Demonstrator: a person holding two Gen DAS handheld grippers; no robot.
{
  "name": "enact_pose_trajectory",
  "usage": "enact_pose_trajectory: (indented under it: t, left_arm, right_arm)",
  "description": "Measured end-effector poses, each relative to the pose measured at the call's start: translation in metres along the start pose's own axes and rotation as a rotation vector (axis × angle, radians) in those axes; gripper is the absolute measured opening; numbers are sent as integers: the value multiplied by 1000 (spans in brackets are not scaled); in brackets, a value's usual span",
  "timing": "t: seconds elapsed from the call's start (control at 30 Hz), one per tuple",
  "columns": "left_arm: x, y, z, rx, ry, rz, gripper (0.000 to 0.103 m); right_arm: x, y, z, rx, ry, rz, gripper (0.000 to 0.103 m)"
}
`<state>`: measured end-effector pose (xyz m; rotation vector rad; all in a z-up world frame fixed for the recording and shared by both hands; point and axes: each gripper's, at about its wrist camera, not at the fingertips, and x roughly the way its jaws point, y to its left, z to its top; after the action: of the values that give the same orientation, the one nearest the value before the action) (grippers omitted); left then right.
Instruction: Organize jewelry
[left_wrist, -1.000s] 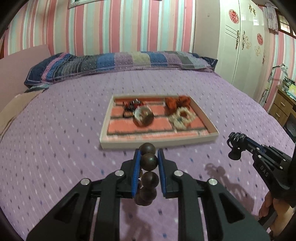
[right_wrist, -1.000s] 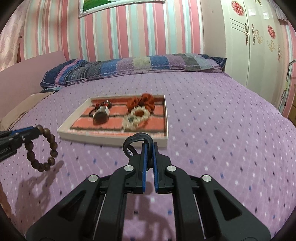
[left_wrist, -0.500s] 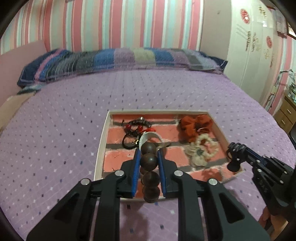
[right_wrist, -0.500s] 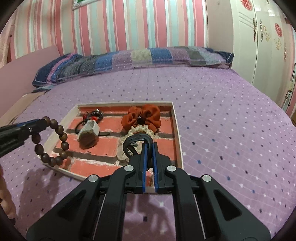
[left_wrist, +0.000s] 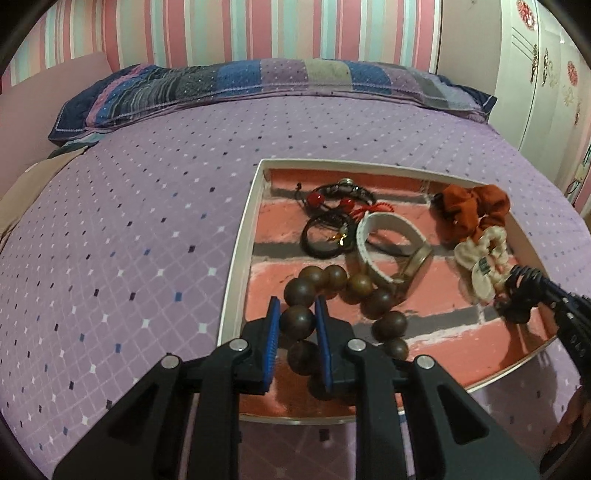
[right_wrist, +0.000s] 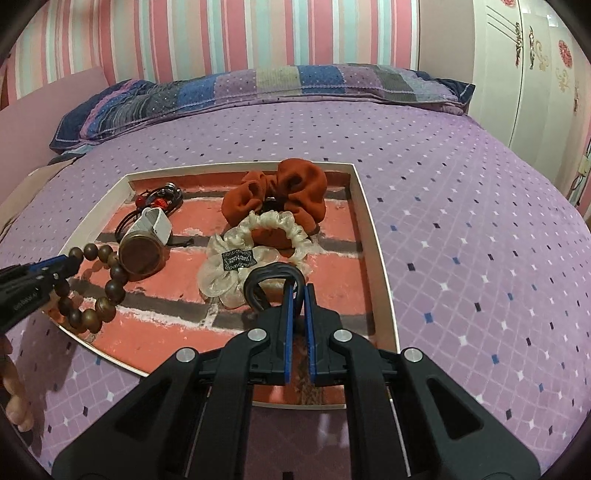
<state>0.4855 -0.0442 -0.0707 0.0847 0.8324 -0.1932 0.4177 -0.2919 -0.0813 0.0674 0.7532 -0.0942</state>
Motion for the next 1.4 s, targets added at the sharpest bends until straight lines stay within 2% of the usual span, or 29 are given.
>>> enact_pose_trajectory:
  t: [0.07,0.13,0.2,0.27,0.33,0.37,0.43,0.5,0.6,0.63,0.7,0.8,0.83,1.1,1.4]
  left_arm:
    - [1,1,-2,2,3,3,20]
    - [0,1,-4,7,3,11,21]
    - [-4,1,-4,12,-5,14,21]
    - [-11,0,-3,16,-18,9,23]
    - [-19,-1,-3,18,-32,8,42]
    - [-23,-2,-4,18,-41,9,45]
    - [-35,-2,-5,13,-62,-2,55]
    - [-45,-3,-7,10,-77,-13,58]
    - [-63,-4,-10,2,-99,-24,67]
    - [-70,-4,-12,0,-113,-25,67]
    - [-83,-5,-18,-3,-127,-24,68]
    - [-101,-5,-34,-19,-148,-17,86]
    - [-107,-5,-39,-22,-159,-18,87]
    - [-159,-15,-92,-69,-200,-38,91]
    - [-173,-23,-145,-52,-178,-7,91]
  right_arm:
    - [0,0,-2,2,-2,8,10]
    - [1,-2,-5,12,6,22,30]
    - [-2,-3,-6,17,-3,31,39]
    - [-7,-2,-5,13,-17,33,41]
    - [-12,-1,-6,3,-20,35,48]
    - [-14,-1,-7,-1,-23,36,51]
    - [-23,-2,-10,2,-43,55,68]
    - [-33,-4,-13,5,-78,56,80]
    - [-47,-4,-16,7,-104,67,87]
    - [-51,-5,-17,6,-111,65,90]
    - [-62,-4,-21,2,-131,50,93]
    - [-80,-4,-32,19,-156,29,98]
    - [-86,-4,-36,22,-162,26,98]
    - [-141,5,-75,43,-209,-16,98]
    - [-183,11,-114,41,-214,-28,98]
